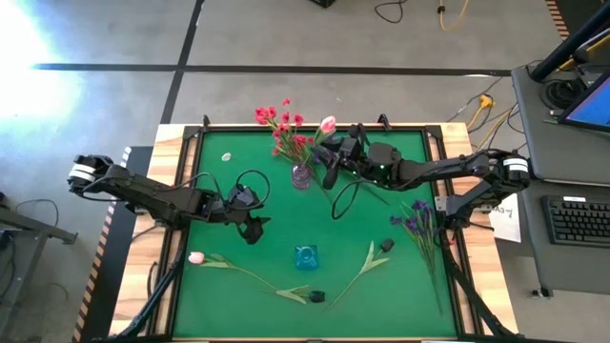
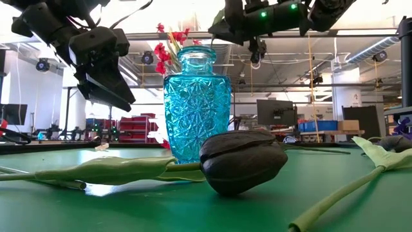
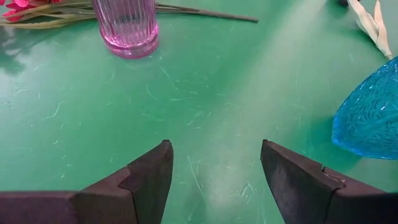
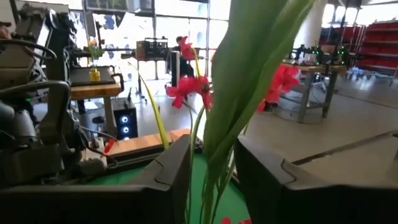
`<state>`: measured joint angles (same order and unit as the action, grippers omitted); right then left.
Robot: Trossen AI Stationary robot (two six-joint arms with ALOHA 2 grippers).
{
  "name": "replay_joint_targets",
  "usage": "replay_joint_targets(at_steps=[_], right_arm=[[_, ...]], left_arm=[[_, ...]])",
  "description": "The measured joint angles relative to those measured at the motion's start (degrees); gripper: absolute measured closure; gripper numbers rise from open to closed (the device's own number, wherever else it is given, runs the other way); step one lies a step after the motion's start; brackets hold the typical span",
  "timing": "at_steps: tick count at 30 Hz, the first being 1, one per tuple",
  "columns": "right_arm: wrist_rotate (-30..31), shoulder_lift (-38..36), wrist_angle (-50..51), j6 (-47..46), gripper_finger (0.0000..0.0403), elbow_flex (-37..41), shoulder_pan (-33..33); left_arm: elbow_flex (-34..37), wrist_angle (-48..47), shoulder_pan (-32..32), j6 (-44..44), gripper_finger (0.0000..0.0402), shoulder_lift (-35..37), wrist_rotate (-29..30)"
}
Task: Sort flowers into vase by color
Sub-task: Put the right pink tulip into the purple vase
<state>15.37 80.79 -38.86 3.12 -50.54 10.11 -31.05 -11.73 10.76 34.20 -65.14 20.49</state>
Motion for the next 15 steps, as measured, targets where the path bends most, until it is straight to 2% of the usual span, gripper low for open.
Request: replay_joint_targets(at_steps=[15], right_arm=[[-0.62,0.12,5.59,3.20,0.0366,-4.09,0.04]], left_arm=[[0.00,0.11,0.00,0.39,0.0171,0.00,0.00]])
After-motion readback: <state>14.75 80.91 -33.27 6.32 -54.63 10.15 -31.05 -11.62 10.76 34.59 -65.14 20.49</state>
